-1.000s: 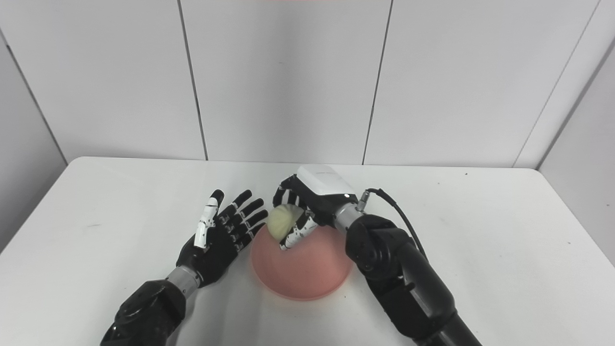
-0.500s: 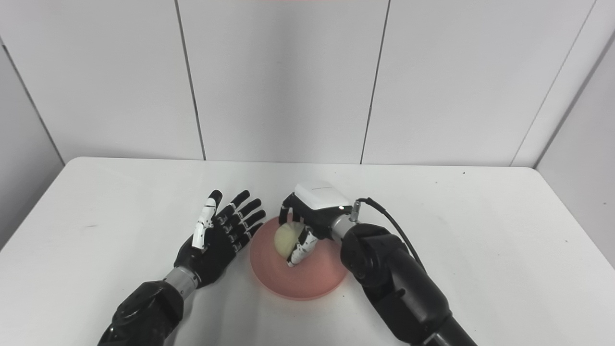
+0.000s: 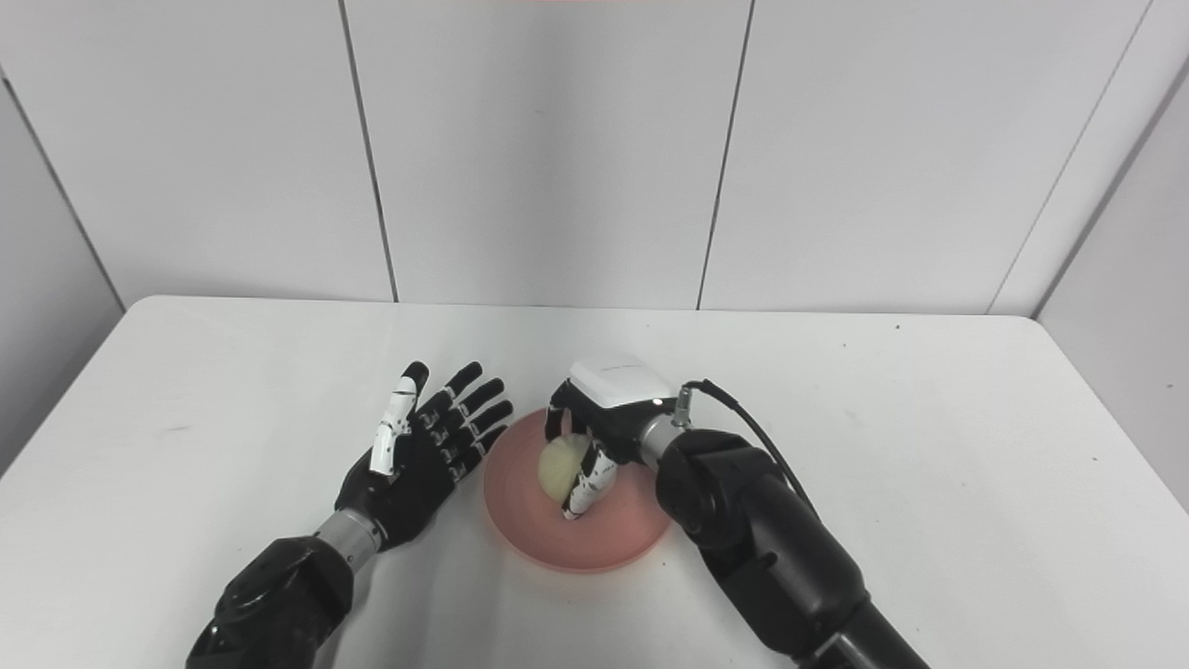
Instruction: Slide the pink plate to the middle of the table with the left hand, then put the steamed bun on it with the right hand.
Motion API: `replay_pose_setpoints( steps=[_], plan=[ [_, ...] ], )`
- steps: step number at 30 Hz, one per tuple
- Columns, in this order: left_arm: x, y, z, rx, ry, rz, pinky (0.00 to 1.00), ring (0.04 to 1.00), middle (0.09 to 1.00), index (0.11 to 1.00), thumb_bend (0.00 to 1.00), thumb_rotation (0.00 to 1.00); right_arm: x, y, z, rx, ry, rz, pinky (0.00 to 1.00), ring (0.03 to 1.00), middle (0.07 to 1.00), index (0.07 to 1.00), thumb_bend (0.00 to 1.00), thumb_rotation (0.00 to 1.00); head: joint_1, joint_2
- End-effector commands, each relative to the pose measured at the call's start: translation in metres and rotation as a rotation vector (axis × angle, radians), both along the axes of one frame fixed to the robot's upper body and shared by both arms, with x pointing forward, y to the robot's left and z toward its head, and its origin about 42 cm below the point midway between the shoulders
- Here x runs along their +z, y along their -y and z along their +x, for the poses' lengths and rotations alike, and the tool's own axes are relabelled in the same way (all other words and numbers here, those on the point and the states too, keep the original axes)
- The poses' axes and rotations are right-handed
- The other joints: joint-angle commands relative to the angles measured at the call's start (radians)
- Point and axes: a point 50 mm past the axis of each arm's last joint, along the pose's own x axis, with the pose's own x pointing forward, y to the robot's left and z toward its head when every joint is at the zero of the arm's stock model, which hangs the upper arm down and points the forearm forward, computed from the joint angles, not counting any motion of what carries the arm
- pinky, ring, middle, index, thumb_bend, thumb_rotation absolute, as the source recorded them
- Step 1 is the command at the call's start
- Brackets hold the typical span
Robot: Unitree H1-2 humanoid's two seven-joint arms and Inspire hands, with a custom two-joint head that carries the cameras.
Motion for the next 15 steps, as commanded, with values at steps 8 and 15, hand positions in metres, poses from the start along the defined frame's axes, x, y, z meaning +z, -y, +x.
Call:
replay_pose_setpoints(
  steps=[8, 15],
  plan=[
    [-0.03, -0.009, -0.013, 0.008, -0.13, 0.074, 0.96, 0.935, 0.945, 0.959, 0.56, 1.0, 0.042, -0.008, -0.01, 0.002, 0.0, -0.053, 0.66, 0.817, 0.871, 0.853, 0.89, 0.6, 0.001, 0.002],
    [-0.029, -0.009, -0.012, 0.011, -0.143, 0.054, 0.96, 0.933, 0.944, 0.957, 0.56, 1.0, 0.059, -0.006, -0.021, 0.01, 0.007, -0.048, 0.68, 0.837, 0.9, 0.876, 0.91, 0.68, -0.001, 0.001]
  ],
)
